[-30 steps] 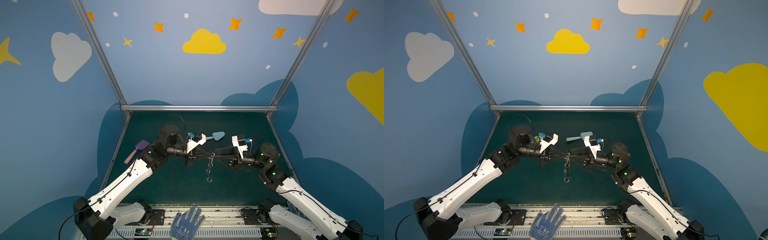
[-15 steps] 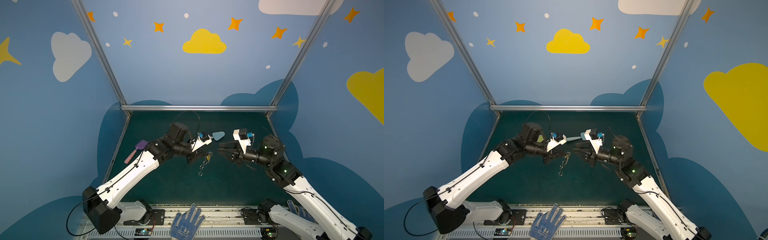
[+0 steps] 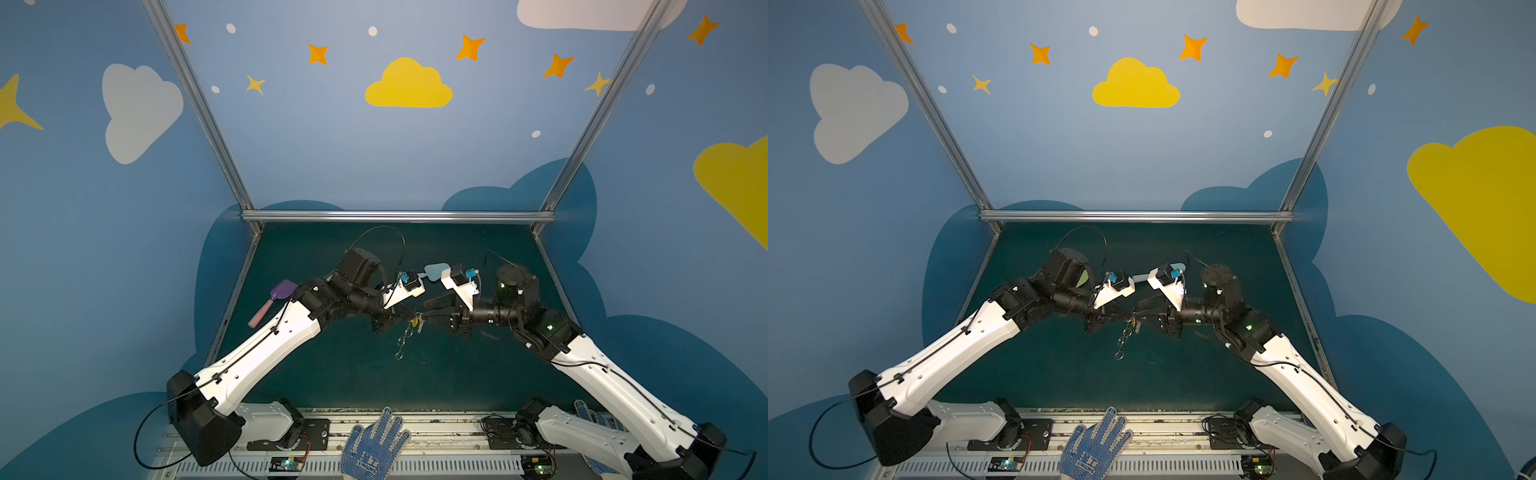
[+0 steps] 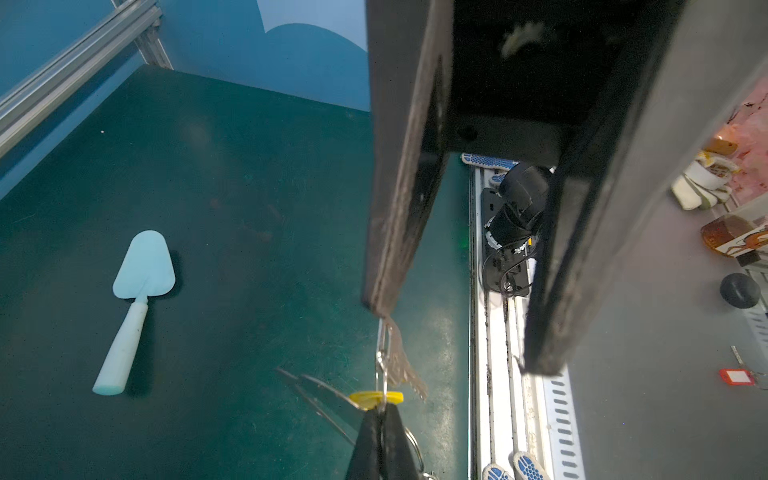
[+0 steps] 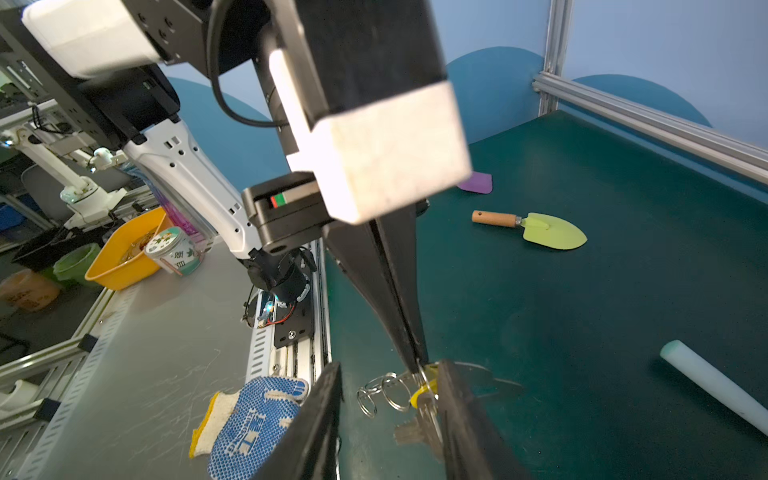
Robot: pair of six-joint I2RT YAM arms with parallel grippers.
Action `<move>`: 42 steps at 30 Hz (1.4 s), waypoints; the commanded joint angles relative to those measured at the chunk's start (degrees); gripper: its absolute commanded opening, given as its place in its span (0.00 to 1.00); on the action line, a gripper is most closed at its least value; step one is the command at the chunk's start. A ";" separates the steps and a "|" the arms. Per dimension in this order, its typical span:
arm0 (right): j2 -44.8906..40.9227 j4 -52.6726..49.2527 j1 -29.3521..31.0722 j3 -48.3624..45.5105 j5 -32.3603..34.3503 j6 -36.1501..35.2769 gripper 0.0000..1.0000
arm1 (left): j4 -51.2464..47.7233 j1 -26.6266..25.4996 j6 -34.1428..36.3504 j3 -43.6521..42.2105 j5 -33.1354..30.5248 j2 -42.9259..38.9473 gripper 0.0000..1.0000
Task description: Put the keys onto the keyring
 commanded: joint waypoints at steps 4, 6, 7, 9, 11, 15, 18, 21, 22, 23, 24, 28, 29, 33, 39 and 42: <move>1.69 -2.33 1.11 0.44 1.28 -2.59 0.44 | -0.03 -0.08 1.08 1.46 3.74 -2.08 0.04; 1.54 -1.91 1.24 0.27 2.39 -2.79 0.44 | -0.20 -0.14 1.26 1.46 4.50 -2.21 0.04; 1.39 -1.74 1.22 0.13 2.98 -2.90 0.44 | -0.30 -0.16 1.34 1.45 4.83 -2.38 0.04; 1.21 -1.48 1.24 0.00 2.92 -3.25 0.44 | -0.21 -0.13 1.26 1.35 5.05 -2.63 0.04; 1.36 -1.65 1.33 0.08 2.43 -3.39 0.41 | -0.17 -0.17 1.27 1.19 5.11 -2.74 0.04; 1.78 -2.65 1.48 0.26 1.56 -4.04 0.32 | 0.29 -0.09 1.08 0.95 5.38 -3.11 0.04; 1.41 -1.95 1.58 0.06 1.07 -3.87 0.27 | 0.33 -0.09 1.08 0.99 5.51 -3.09 0.04; 1.02 -1.00 1.67 -0.18 0.00 -3.73 0.12 | 0.28 -0.15 1.08 1.08 5.67 -3.00 0.04; 0.89 -0.92 1.60 -0.18 -0.24 -3.86 0.06 | 0.32 -0.15 1.00 1.00 5.72 -3.01 0.04; 0.80 -0.60 1.63 -0.25 -0.53 -3.91 0.00 | 0.40 -0.17 0.93 0.91 5.90 -3.08 0.04; 0.65 -0.02 1.67 -0.43 -0.59 -3.71 0.00 | 0.68 -0.15 0.71 0.75 5.95 -3.17 0.04; -0.74 4.39 1.34 -1.93 -0.60 -1.07 0.00 | 3.13 -0.22 -0.62 -0.86 5.77 -4.53 0.05; -1.56 6.72 1.06 -2.93 -0.81 -0.17 0.00 | 3.95 -0.14 -1.14 -1.38 5.92 -5.03 0.09; -3.69 13.07 -0.17 -5.46 -2.29 2.94 0.00 | 6.67 -0.05 -2.26 -3.63 6.52 -6.96 0.27; -4.67 17.44 -1.20 -6.89 -4.67 5.76 0.00 | 8.51 0.13 -2.92 -4.87 8.28 -7.89 0.30; -5.12 19.68 -1.39 -7.45 -6.12 6.99 0.00 | 9.03 0.12 -3.15 -4.98 9.44 -7.58 0.18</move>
